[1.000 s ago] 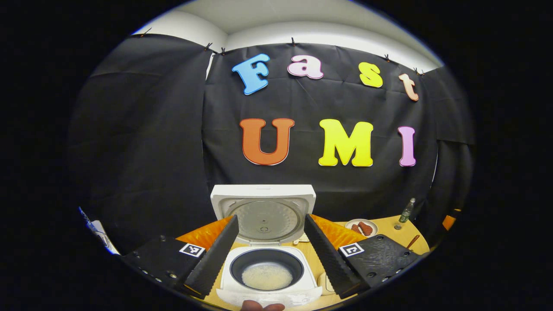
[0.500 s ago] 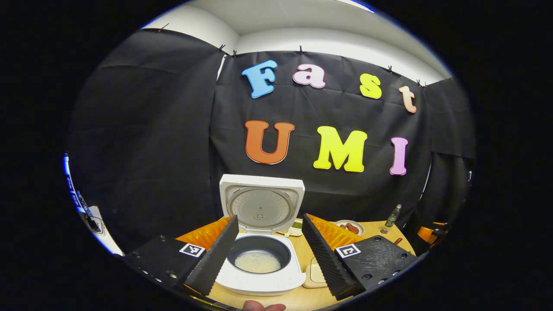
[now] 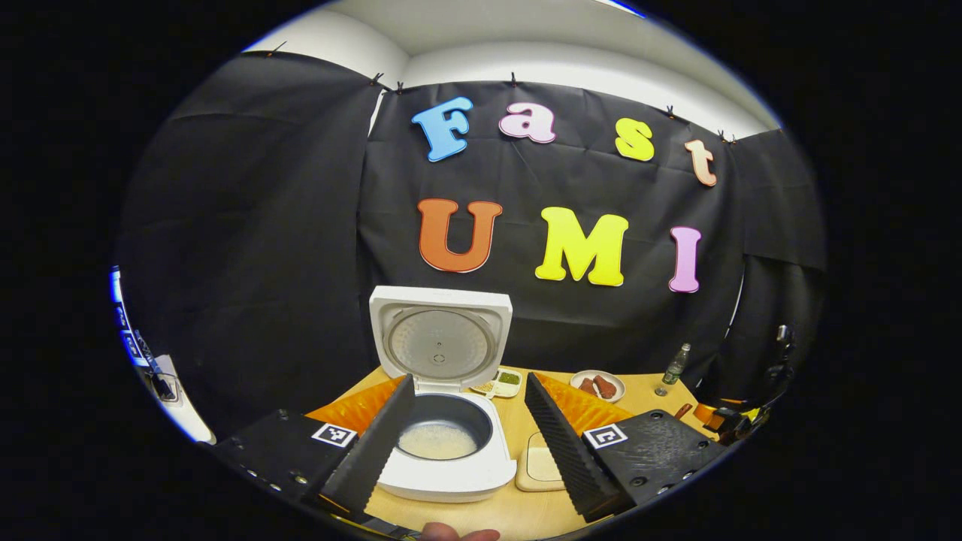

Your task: Close the left gripper, press the button to open the rice cooker; take a wooden spoon from the chopstick holder with the right hand, scoop a spoonful of rice and pour it into the rice cooker, then put the wooden spoon back into the chopstick holder.

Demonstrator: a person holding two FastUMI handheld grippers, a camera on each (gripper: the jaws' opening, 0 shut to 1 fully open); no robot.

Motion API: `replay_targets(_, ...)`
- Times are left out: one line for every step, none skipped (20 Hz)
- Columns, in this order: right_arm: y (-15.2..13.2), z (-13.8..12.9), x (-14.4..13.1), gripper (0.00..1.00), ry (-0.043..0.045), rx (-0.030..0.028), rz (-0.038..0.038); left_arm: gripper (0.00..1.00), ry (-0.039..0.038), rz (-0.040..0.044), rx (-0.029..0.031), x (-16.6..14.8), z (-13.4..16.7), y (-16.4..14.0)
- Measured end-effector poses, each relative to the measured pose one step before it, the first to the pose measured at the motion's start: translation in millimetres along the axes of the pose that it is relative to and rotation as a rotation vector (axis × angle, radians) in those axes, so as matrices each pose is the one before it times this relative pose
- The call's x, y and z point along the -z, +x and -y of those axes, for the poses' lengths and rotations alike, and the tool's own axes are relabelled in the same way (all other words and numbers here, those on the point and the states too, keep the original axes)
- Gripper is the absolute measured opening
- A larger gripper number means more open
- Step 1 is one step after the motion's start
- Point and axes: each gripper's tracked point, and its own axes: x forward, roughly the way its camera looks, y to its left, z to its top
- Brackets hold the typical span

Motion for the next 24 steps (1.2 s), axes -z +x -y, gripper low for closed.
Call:
replay_targets(10.12, 1.54, 8.40, 1.00, 0.00620, -0.01429, -0.01828, 0.94, -0.00093, 0.00258, -0.00641, -1.53, 2.28, 1.34)
replay_targets(10.90, 1.31, 6.31, 1.00, 0.00708, -0.00943, -0.01688, 0.94, 0.00119, 0.00044, -0.00876, 0.77, 1.93, 1.53)
replay_targets(12.27, 1.77, 3.92, 0.99, 0.01313, -0.01406, -0.01257, 0.94, 0.00123, 0.00017, -0.01567, 0.93, -0.18, -0.54)
replay_targets(13.14, 1.69, 4.87, 0.96, 0.01935, -0.01092, -0.02087, 0.94, 0.00023, -0.00296, -0.00677, 0.90, 0.84, -0.25)
replay_targets(11.74, 2.66, 5.47, 0.89, 0.02374, -0.00714, -0.02196, 0.94, 0.00011, -0.01344, -0.00093, 4.26, 5.30, 2.51)
replay_targets(9.73, 1.97, 4.79, 0.86, 0.02330, -0.00871, -0.02317, 0.94, 0.00346, -0.00944, -0.00568, 3.33, 2.42, 0.23)
replay_targets(9.92, 1.28, 5.26, 0.89, 0.02065, -0.01175, -0.02030, 0.94, 0.00319, -0.00794, -0.00590, 1.38, 1.10, 0.12)
replay_targets(8.58, 0.47, 4.01, 0.84, 0.01352, -0.01589, -0.01897, 0.94, 0.00287, -0.00380, -0.00640, 0.29, 0.30, -1.25)
replay_targets(7.00, -0.14, 2.25, 0.80, 0.00873, -0.01673, -0.01109, 0.94, 0.00553, -0.00250, -0.00901, 0.58, -0.50, 0.97)
replay_targets(3.43, -1.65, 2.70, 0.76, 0.00533, -0.01680, -0.00921, 0.94, 0.00792, -0.00685, -0.00588, 0.66, -0.57, 0.53)
replay_targets(5.16, -0.99, 2.54, 0.71, 0.01256, -0.01339, -0.01201, 0.94, 0.00892, -0.00916, -0.00882, 3.50, -1.09, -0.68)
replay_targets(2.87, -1.96, 0.59, 0.61, 0.01604, -0.01611, -0.00889, 0.94, 0.00899, -0.00569, -0.00903, 0.57, -2.26, 0.85)
replay_targets(5.75, -0.10, 1.71, 0.54, 0.00902, -0.00541, -0.00626, 0.94, 0.00470, -0.00481, -0.00608, 0.60, -1.80, 0.24)
replay_targets(0.35, 1.49, -0.44, 0.34, 0.00013, 0.00090, -0.00138, 0.94, -0.00096, -0.00231, -0.00411, -1.14, -1.25, 1.25)
replay_targets(-0.03, 0.14, -0.63, 0.35, 0.00080, 0.00009, -0.00084, 0.94, -0.00419, -0.00337, -0.00313, 1.83, 0.16, 1.71)
replay_targets(-0.52, -0.22, 1.01, 0.26, 0.00398, -0.00021, -0.00456, 0.94, -0.00720, -0.00124, -0.00105, -0.70, -0.53, 1.97)
replay_targets(-3.99, -3.10, 0.15, 0.25, 0.00554, -0.00472, -0.00452, 0.94, -0.00499, 0.00021, -0.00064, -0.41, -0.10, -0.01)
replay_targets(-1.87, -2.57, 0.88, 0.23, 0.00202, -0.00176, -0.00474, 0.94, -0.00284, 0.00227, -0.00024, 0.28, -0.31, 0.71)
replay_targets(-4.50, -0.87, 1.31, 0.23, -0.00340, 0.00011, -0.00384, 0.94, -0.00177, 0.00401, -0.00048, -0.16, -1.40, 0.75)
replay_targets(-4.04, -2.73, 0.13, 0.22, -0.00510, -0.00173, -0.00084, 0.94, -0.00221, 0.00037, 0.00097, -0.25, -1.64, 0.75)
replay_targets(-3.59, -3.05, 0.58, 0.22, -0.00605, 0.00036, -0.00080, 0.94, -0.00145, -0.00032, 0.00252, -0.44, -1.79, -0.86)
replay_targets(-3.25, -2.04, -0.17, 0.22, -0.00715, 0.00274, -0.00237, 0.94, -0.00159, 0.00279, 0.00323, -0.19, -3.19, -1.38)
replay_targets(-3.06, -0.72, -0.14, 0.22, -0.00693, 0.01245, 0.00256, 0.94, -0.00240, 0.00966, 0.00309, -3.23, -3.11, 0.06)
replay_targets(-4.27, -0.05, -3.68, 0.21, -0.00305, 0.01383, 0.01003, 0.94, -0.00687, 0.00716, 0.00254, -3.15, -3.84, -0.31)
